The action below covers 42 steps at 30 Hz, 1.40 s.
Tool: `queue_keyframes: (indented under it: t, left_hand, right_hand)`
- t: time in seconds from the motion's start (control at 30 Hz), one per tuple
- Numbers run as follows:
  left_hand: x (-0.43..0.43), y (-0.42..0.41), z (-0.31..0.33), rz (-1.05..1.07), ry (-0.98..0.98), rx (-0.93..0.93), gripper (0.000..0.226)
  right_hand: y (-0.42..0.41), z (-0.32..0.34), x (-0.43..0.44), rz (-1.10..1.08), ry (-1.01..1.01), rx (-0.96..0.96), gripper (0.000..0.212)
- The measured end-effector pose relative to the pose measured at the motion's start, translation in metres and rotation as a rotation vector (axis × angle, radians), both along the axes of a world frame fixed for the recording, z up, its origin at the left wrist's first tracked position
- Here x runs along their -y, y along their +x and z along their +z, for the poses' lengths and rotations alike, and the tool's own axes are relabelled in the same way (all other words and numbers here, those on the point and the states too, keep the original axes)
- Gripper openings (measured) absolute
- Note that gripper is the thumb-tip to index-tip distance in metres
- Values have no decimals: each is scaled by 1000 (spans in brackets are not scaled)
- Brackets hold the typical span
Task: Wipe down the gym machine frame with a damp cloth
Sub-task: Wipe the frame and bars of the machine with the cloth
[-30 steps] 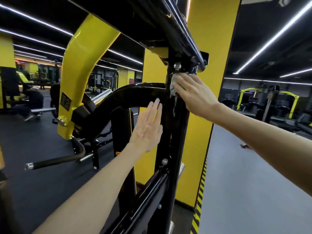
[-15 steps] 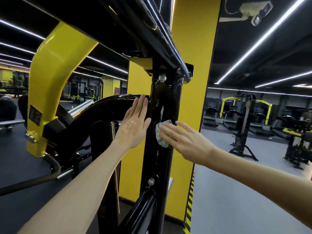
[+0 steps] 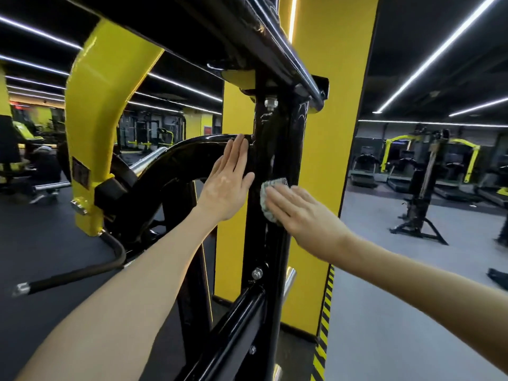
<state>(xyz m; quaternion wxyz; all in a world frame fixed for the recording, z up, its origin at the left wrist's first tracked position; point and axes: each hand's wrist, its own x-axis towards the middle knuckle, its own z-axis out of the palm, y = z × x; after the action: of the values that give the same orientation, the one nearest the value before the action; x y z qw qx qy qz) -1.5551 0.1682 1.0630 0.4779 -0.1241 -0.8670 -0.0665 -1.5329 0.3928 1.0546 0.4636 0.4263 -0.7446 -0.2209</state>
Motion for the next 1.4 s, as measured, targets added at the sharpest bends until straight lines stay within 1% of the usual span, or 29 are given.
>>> queue_keyframes:
  t: [0.07,0.17,0.23,0.33,0.4,0.47,0.53,0.6,0.67,0.73,0.8,0.83,0.93,0.97,1.03,1.1,1.17,1.23,1.33,1.4]
  left_hand:
    - [3,-3,-1,-9,-27,-15,69]
    - [5,-4,4,-24,-47,-4,70]
    - [8,-3,3,-4,-72,26,71]
    - [9,-3,4,2,-92,21,71]
    - [7,-3,2,-10,-79,22,70]
    - [6,-5,0,-29,-60,0,69]
    - [7,-8,-2,-59,-51,-14,69]
    - [8,-10,-4,-82,-45,-16,69]
    - [9,-11,-3,-101,-37,-18,69]
    - [9,-10,-2,-116,-39,-25,69]
    - [9,-10,-1,-131,-30,-18,69]
    - [10,-11,-1,-136,-24,-9,69]
    - [11,-11,-2,-116,-39,-30,69]
    - [11,-12,-2,-109,-39,-41,69]
    - [9,-14,-4,-98,-30,-51,69]
    - [9,-16,-5,-97,-18,-50,69]
    - [9,-16,-4,-112,-13,-53,69]
    - [10,-15,-3,-135,-15,-63,69]
    - [11,-14,-2,-150,0,-34,70]
    - [11,-13,-2,-148,-4,-33,71]
  right_hand:
    - [7,-23,-4,-39,57,33,62]
    - [11,-4,3,-60,65,15,54]
    - [12,26,7,-124,-3,-29,55]
    - [10,72,16,-196,-116,-67,65]
    - [8,82,20,-190,-162,-81,63]
    - [4,73,21,-149,-201,-69,60]
    - [1,42,19,-113,-205,-43,56]
    - [0,-2,15,-52,-141,-33,49]
    - [2,-40,11,-35,-52,-15,50]
    - [4,-53,9,-66,15,12,51]
    - [3,-39,11,-57,42,21,50]
    - [2,-23,13,-56,23,14,48]
    - [1,39,25,-119,-133,-63,64]
    - [2,57,30,-142,-168,-79,64]
    - [1,81,37,-157,-218,-110,57]
    - [-3,85,40,-144,-268,-112,53]
    - [-5,66,41,-134,-304,-97,52]
    - [-7,29,39,-91,-283,-88,51]
    - [-4,-47,28,-24,-153,-54,52]
    - [-1,-85,21,-29,-62,-6,53]
